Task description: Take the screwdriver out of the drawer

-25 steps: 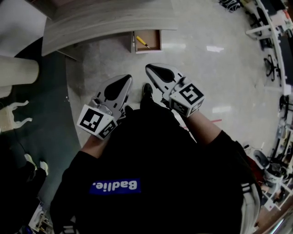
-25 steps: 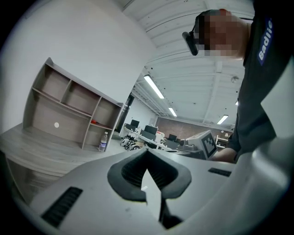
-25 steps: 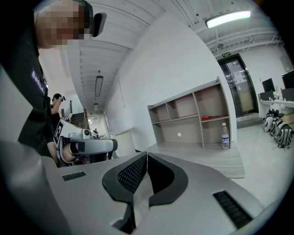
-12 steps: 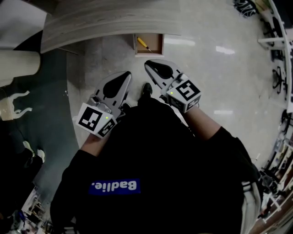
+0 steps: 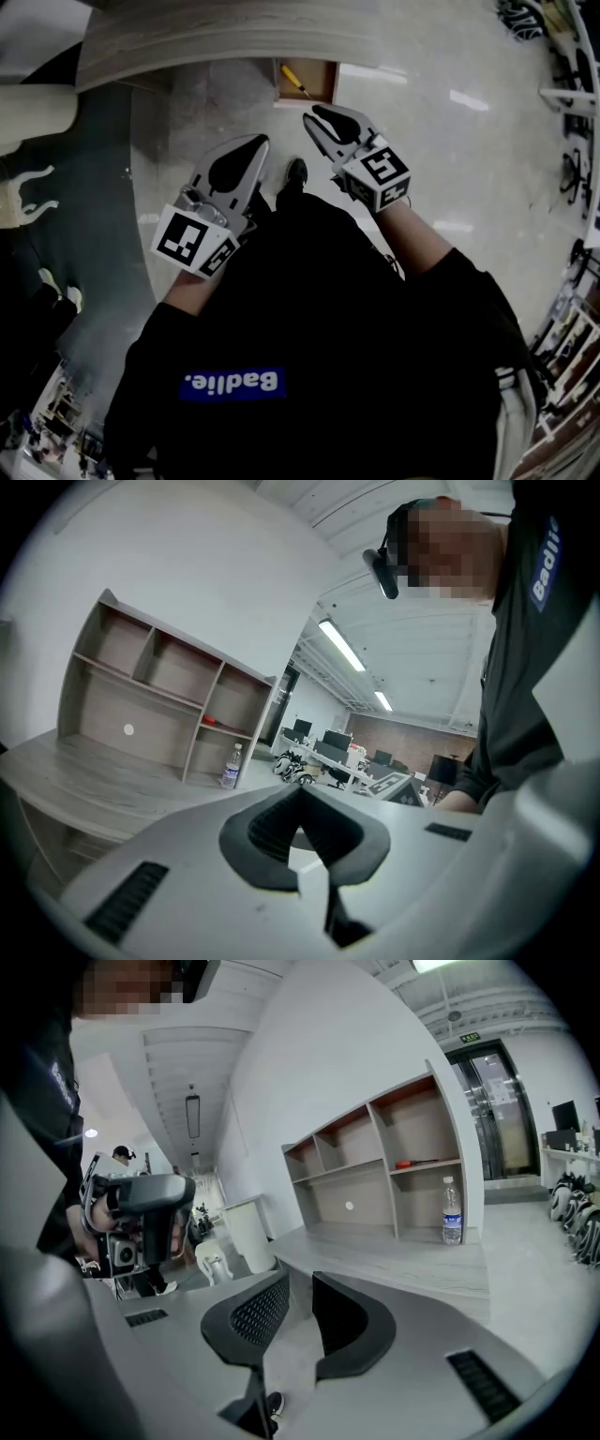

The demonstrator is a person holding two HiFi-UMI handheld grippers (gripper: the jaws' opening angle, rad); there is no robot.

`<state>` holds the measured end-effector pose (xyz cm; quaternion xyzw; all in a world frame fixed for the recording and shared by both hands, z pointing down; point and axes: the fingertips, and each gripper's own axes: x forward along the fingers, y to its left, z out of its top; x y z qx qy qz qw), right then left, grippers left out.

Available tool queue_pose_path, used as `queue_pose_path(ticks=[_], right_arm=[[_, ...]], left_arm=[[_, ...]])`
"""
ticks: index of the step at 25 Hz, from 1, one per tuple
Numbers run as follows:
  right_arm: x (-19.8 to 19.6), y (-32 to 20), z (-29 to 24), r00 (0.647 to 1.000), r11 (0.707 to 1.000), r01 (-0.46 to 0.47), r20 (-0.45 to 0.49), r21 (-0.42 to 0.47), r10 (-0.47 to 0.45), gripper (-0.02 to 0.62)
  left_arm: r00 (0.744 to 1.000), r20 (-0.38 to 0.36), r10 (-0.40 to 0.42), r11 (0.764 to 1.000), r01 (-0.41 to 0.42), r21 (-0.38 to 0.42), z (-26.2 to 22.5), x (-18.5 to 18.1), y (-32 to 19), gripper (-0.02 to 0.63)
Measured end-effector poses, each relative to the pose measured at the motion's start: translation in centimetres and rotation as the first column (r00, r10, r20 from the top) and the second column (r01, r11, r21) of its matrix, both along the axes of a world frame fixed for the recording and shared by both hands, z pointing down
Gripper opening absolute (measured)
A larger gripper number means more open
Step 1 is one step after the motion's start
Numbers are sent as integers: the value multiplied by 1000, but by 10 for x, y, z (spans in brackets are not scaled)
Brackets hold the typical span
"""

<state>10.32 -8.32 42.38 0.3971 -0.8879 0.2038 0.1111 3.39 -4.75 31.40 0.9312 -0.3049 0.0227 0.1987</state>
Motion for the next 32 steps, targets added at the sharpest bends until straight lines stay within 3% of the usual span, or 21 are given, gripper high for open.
queue_pose_path(ticks=[8, 17, 23, 32], right_arm=[[2, -30, 50, 988, 1000, 5, -153, -26, -9, 106], [-19, -65, 103, 966, 997, 1, -257, -79, -22, 118], [-25, -82, 137, 951, 989, -48, -308, -140, 2, 127], [-28, -126, 186, 921, 976, -142, -383, -164, 69, 132]], left_arm=[[1000, -23, -17, 1000, 16, -14, 10, -10, -16, -5], [999, -35, -11, 1000, 10, -24, 19, -26, -43, -5], [1000, -24, 1, 999, -2, -45, 25, -41, -48, -5], [1000, -4, 1, 998, -1, -60, 37, -77, -87, -5]])
